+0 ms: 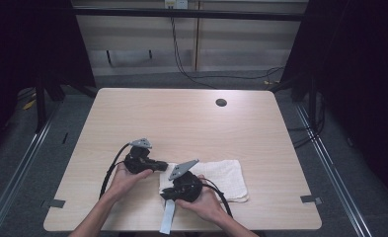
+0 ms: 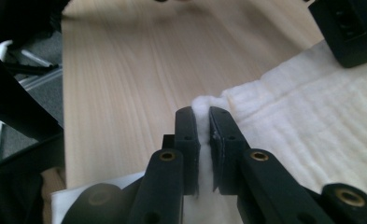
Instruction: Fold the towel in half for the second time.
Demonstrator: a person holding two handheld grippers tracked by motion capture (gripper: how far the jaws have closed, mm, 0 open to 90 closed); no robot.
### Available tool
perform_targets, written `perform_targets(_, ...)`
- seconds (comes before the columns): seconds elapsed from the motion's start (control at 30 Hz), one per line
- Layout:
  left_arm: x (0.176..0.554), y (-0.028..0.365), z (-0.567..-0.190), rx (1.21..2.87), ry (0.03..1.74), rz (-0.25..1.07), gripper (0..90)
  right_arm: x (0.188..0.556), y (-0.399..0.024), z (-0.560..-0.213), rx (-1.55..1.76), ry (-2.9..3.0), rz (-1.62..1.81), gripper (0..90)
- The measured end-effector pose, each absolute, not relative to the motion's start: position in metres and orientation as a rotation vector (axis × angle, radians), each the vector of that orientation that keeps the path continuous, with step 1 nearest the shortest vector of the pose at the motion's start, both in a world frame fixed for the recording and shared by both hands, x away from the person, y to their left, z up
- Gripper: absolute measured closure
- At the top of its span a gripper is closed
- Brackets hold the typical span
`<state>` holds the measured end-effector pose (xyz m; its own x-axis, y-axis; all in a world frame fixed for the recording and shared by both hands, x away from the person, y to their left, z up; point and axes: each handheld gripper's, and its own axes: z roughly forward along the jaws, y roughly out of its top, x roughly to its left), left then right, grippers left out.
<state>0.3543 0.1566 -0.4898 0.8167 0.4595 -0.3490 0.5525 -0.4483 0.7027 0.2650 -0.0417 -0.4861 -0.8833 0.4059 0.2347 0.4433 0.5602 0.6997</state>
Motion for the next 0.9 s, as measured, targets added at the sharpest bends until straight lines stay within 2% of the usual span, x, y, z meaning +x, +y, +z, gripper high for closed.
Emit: perform_targets(0.9,0.354,0.171,-0.467,2.039,0.769,-0.174,85.5,0.265,-0.053,-0.458,-0.757,-2.638,-1.407,82.9)
